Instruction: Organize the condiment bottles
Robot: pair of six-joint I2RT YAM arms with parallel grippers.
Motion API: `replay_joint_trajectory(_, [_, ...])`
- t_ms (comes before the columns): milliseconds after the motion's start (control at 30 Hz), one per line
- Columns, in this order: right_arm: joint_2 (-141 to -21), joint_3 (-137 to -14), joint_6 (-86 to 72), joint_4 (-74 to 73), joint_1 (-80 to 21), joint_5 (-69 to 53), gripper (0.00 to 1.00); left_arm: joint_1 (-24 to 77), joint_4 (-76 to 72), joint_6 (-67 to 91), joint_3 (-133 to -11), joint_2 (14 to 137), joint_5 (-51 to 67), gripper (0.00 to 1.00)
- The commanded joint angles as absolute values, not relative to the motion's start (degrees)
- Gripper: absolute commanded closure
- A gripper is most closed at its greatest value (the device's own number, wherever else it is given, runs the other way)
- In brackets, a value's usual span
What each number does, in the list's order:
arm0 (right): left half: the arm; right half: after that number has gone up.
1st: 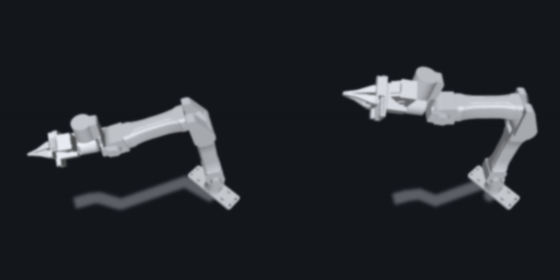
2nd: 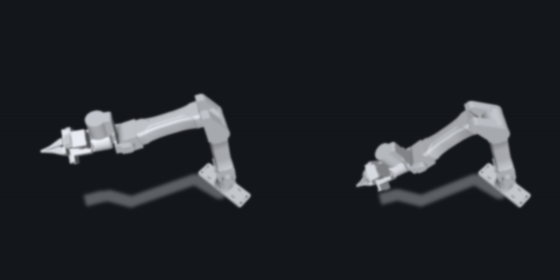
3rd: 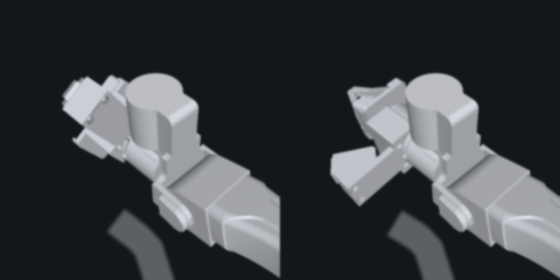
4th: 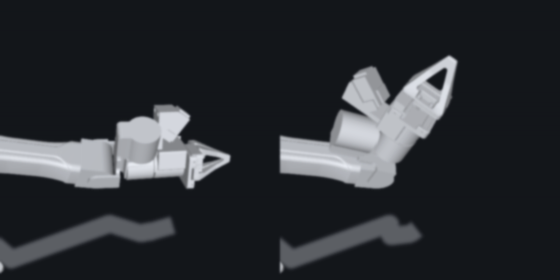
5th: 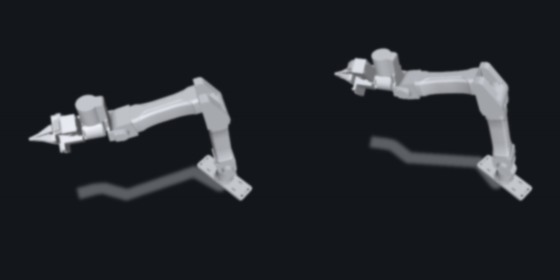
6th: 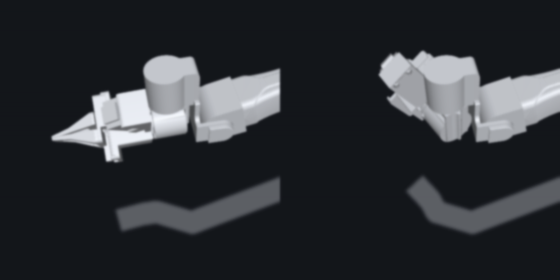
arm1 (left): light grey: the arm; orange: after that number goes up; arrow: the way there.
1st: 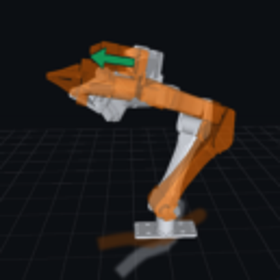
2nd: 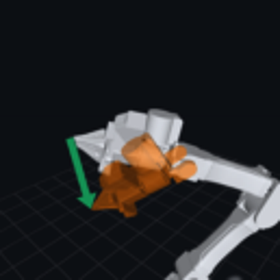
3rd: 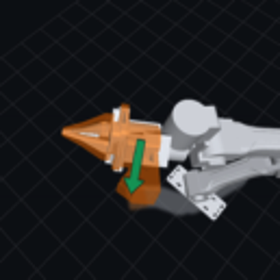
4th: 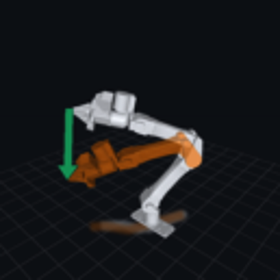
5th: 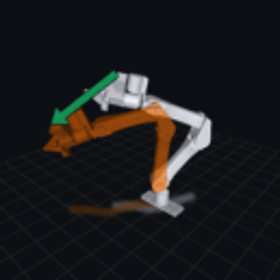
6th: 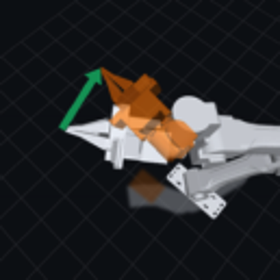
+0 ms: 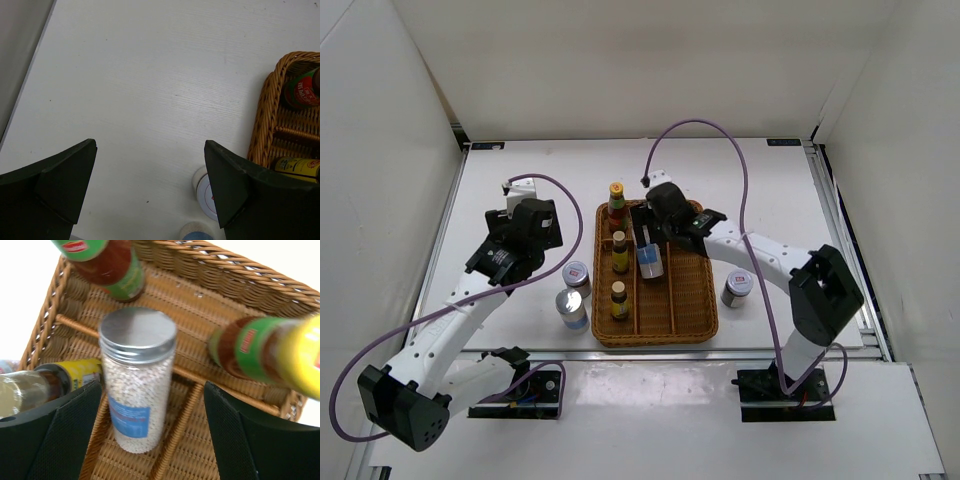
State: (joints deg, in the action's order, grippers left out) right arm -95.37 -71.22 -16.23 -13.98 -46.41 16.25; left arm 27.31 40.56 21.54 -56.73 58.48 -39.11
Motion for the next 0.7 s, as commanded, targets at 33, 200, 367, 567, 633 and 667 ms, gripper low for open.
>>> replay_joint_trajectory(33, [-97.7,-75.9,-14.2,-14.5,-45.8,11.2,0.14,27.0,40.9,22.1,-56.9,58.1,-38.7,0.0])
replay_joint_trajectory(200, [-100.3,-78.1,-14.2,-15.0,-45.8,9.8,0.14,27.0,40.9,22.1,-56.9,58.1,-38.7,0.0])
replay_joint_trajectory(367, [-103.1,-79.5,-14.7,-15.6,-44.7,9.2,0.1,27.0,40.9,22.1,-56.9,58.1,-38.7,0.0])
replay_joint_trajectory(567, [-104.2,-80.6,-14.7,-15.6,-43.6,8.7,0.08,27.0,40.9,21.5,-56.9,58.1,-38.7,0.0])
replay_joint_trajectory(633, [-104.8,-81.2,-14.7,-15.6,-43.6,8.7,0.11,27.0,40.9,21.5,-56.9,58.1,-38.7,0.0])
replay_joint_trajectory(667, [-105.4,-81.2,-14.7,-15.6,-43.6,8.7,0.13,27.0,40.9,21.5,-56.9,58.1,-38.7,0.0])
